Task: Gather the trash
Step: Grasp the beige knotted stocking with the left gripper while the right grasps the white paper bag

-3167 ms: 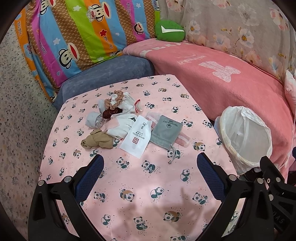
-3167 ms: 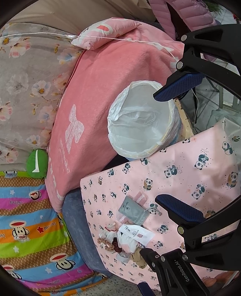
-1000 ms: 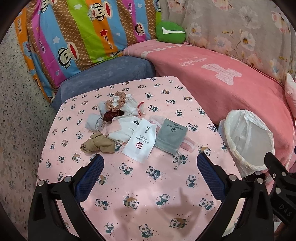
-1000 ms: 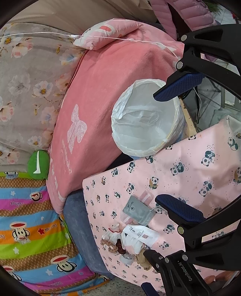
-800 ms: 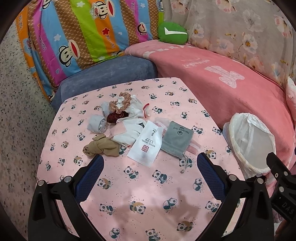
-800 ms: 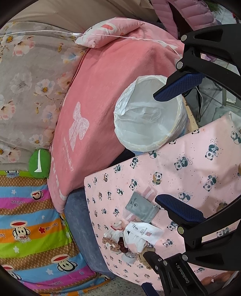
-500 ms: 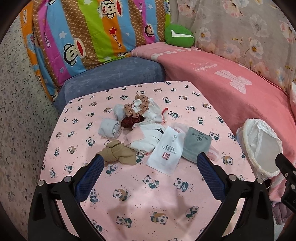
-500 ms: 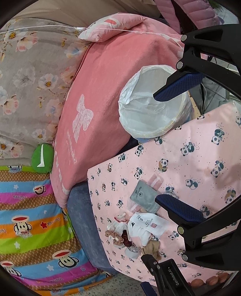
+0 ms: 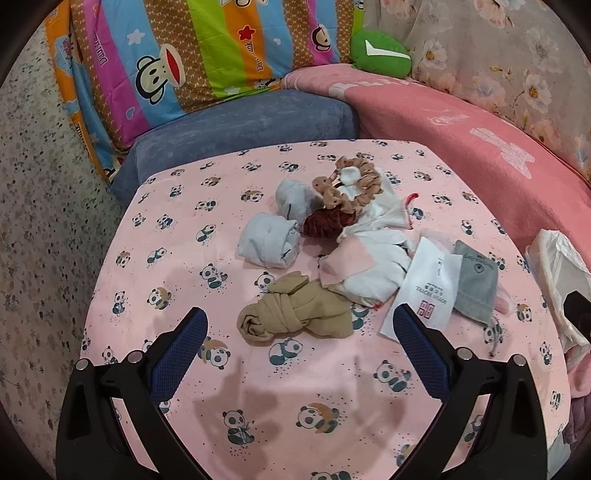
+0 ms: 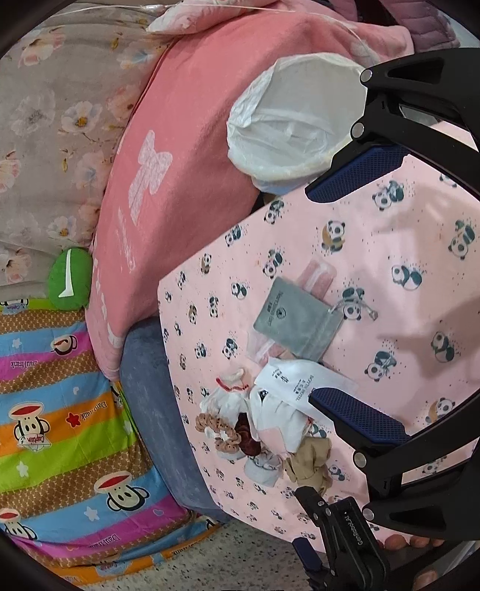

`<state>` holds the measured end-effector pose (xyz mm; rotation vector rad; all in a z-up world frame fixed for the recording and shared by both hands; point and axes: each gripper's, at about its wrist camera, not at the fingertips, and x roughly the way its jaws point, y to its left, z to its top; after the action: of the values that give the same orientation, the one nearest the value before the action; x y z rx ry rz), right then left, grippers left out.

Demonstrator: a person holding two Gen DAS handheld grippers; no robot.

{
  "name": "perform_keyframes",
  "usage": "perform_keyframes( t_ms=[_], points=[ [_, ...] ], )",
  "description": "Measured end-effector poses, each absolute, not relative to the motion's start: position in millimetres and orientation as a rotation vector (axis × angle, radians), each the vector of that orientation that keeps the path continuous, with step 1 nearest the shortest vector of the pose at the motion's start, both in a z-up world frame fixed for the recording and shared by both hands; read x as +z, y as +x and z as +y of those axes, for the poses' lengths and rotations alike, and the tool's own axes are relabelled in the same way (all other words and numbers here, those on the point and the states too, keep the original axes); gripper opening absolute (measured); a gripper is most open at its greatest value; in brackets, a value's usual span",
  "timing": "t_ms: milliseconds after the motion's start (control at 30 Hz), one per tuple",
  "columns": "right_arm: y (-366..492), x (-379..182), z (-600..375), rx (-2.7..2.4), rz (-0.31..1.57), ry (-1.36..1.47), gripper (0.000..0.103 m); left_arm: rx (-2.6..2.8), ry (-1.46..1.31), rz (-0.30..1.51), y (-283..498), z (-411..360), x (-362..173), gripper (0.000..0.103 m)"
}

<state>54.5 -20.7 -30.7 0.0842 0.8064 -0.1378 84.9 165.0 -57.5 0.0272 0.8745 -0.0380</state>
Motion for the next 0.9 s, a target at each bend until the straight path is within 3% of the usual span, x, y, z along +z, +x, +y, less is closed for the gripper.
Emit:
perform_keyframes(
  t_ms=[400,567,767,867,900],
  points=[
    [96.7,-82.8,24.1,-0.032,0.861,0.145,0.098,-0.141,-0.091,0.955,115.5,200.7,-103.4,0.096],
    [112.1,-106.5,32.7,-0.008,0.905,0.184,0.090,-0.186,-0.103,0.958,120.9,201.8,-112.4,0.096],
    [126.5,-126.5,41.6,0.022,0.954,0.220,0.075,-0.227,-0.118,0.986,125.2,201.8,-119.9,0.073],
    [131.4,-135.4,44.9,0.043,0.976,0.232,0.062,-0.239,-0.118,0.984,122.4,202.6,-120.9,0.066],
    [132.3,-138.1,45.6,0.051,0.985,0.237,0.054,-0.240,-0.116,0.983,122.4,202.3,-120.3,0.063]
  ],
)
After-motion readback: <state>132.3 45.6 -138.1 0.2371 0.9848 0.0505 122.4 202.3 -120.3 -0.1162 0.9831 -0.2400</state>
